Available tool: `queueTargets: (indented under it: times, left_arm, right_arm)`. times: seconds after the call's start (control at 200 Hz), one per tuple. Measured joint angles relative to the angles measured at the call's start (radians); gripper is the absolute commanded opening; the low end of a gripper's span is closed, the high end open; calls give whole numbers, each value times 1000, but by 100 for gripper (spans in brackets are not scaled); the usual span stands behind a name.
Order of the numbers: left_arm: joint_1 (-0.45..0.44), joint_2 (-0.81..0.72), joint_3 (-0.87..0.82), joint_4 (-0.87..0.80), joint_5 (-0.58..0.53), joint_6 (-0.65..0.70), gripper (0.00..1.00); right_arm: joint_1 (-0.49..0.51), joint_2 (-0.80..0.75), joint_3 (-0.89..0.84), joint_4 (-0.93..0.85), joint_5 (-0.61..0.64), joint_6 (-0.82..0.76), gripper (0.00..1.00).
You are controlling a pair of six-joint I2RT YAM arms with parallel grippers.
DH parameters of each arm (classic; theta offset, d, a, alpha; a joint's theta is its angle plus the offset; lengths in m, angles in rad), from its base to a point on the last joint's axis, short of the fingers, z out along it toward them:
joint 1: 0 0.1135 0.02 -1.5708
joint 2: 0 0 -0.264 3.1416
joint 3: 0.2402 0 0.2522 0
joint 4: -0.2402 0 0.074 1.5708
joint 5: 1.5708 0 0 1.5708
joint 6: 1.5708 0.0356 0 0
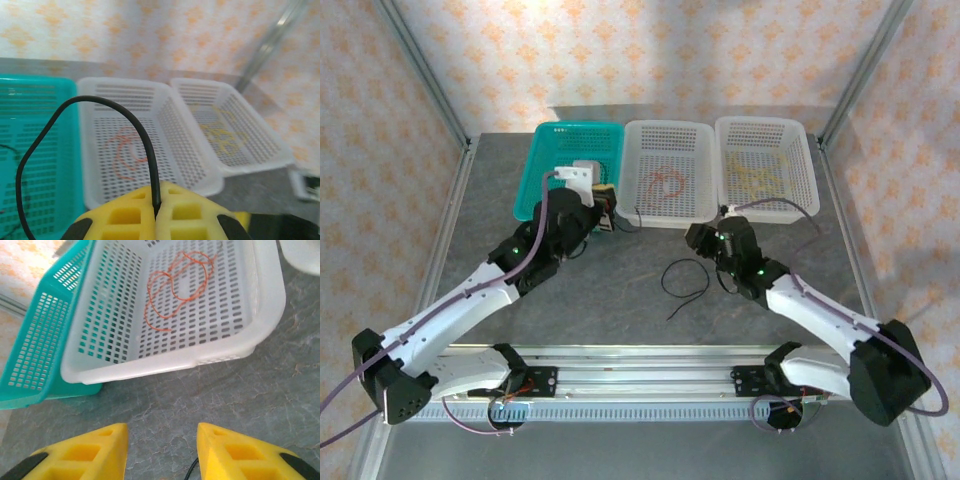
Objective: Untangle the cables
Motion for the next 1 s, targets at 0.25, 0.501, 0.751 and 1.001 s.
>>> queueTargets:
  times: [0.25,0.501,0.751,1.001]
  left_arm:
    - [151,157,145,-94,-18,64,0]
    - [245,367,354,-199,-68,241,0]
    - [285,581,515,-251,-96,414,0]
    - [313,785,689,-300,-89,520,0]
  right_arm:
    - [21,-37,12,-16,4,-47,41]
    - [22,-37,12,-26,7,-60,40]
    - [22,-37,11,-26,7,-60,40]
    - [23,-47,-6,-26,7,-59,40]
